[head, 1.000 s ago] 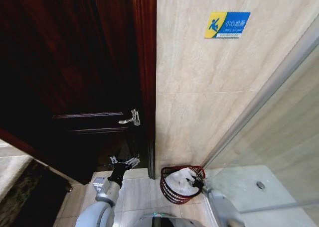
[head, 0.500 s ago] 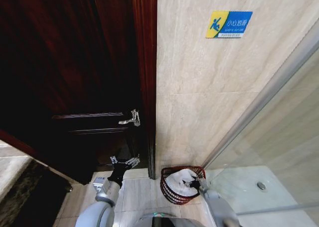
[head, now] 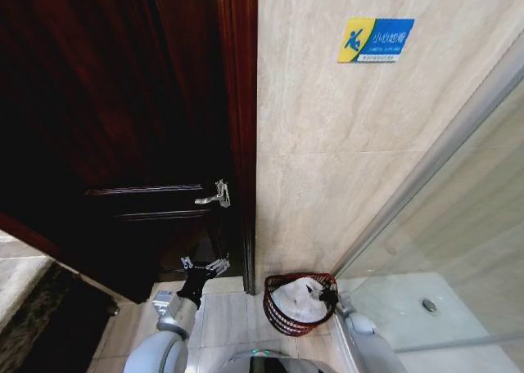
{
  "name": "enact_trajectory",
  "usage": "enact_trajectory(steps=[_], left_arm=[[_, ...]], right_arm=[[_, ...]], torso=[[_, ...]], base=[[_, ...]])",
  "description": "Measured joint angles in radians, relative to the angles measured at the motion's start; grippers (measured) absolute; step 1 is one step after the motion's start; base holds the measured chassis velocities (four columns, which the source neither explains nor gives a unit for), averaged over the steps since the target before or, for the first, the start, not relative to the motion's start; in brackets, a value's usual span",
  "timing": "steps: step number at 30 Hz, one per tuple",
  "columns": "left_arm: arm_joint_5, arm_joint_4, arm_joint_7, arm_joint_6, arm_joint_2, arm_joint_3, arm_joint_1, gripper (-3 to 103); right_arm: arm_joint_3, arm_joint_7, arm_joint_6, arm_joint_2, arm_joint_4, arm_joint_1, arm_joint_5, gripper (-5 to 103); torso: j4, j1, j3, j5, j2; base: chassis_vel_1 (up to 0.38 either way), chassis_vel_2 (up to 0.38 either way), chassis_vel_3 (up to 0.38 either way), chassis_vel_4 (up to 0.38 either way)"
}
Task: Discard the used towel into the hamper.
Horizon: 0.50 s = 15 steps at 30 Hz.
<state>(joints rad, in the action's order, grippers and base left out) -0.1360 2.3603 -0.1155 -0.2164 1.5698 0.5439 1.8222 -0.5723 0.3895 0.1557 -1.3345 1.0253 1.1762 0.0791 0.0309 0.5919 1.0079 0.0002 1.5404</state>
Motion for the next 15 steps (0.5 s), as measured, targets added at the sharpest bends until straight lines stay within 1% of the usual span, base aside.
enact_trajectory(steps=[1,2,4,5,7,8,9,10,11,13,14,15], left_arm=[[0.000,0.000,0.000,0.000,0.000,0.000,0.000,100],[0.000,0.000,0.000,0.000,0.000,0.000,0.000,100],[0.000,0.000,0.000,0.000,0.000,0.000,0.000,100],[0.000,0.000,0.000,0.000,0.000,0.000,0.000,100],[0.000,0.000,0.000,0.000,0.000,0.000,0.000,100],[0.000,0.000,0.000,0.000,0.000,0.000,0.000,100],[0.000,0.000,0.000,0.000,0.000,0.000,0.000,100],[0.000,0.000,0.000,0.000,0.000,0.000,0.000,100],[0.000,0.000,0.000,0.000,0.000,0.000,0.000,100],[0.000,0.000,0.000,0.000,0.000,0.000,0.000,100],[0.000,0.000,0.000,0.000,0.000,0.000,0.000,100],[0.000,0.000,0.000,0.000,0.000,0.000,0.000,100]], right_arm=[[0.000,0.000,0.000,0.000,0.000,0.000,0.000,100],[-0.005,-0.003,-0.009,0.001,0.050,0.026,0.025,100],[-0.008,-0.002,-0.034,0.017,0.180,0.104,0.112,100],[-0.008,-0.002,-0.034,0.017,0.180,0.104,0.112,100],[-0.018,-0.002,-0.043,0.031,0.291,0.172,0.178,100],[-0.018,-0.002,-0.043,0.031,0.291,0.172,0.178,100],[-0.037,-0.003,-0.044,0.035,0.400,0.231,0.211,100],[-0.047,-0.007,-0.042,0.035,0.459,0.261,0.221,100],[-0.047,-0.007,-0.042,0.035,0.459,0.261,0.221,100],[-0.075,-0.027,-0.035,0.025,0.626,0.340,0.239,100],[-0.075,-0.027,-0.035,0.025,0.626,0.340,0.239,100],[-0.087,-0.038,-0.038,0.018,0.690,0.368,0.248,100]], torso=[[0.0000,0.000,0.000,0.0000,0.000],[0.0000,0.000,0.000,-0.0002,0.000],[0.0001,0.000,0.000,-0.0002,0.000],[0.0001,0.000,0.000,-0.0002,0.000],[-0.0002,0.000,0.000,-0.0005,0.000],[-0.0002,0.000,0.000,-0.0005,0.000],[-0.0002,0.000,0.000,-0.0001,0.000],[-0.0002,0.000,0.000,-0.0005,0.000],[-0.0002,0.000,0.000,-0.0005,0.000],[-0.0001,0.000,0.000,-0.0002,0.000],[-0.0001,0.000,0.000,-0.0002,0.000],[-0.0001,0.000,0.000,-0.0001,0.000]], base=[[0.000,0.000,0.000,0.000],[0.000,0.000,0.000,0.000],[0.000,0.000,0.000,0.000],[0.000,0.000,0.000,0.000],[0.000,0.000,0.000,0.000],[0.000,0.000,0.000,0.000],[0.000,0.000,0.000,0.000],[0.000,0.000,0.000,0.000],[0.000,0.000,0.000,0.000],[0.000,0.000,0.000,0.000],[0.000,0.000,0.000,0.000],[0.000,0.000,0.000,0.000]])
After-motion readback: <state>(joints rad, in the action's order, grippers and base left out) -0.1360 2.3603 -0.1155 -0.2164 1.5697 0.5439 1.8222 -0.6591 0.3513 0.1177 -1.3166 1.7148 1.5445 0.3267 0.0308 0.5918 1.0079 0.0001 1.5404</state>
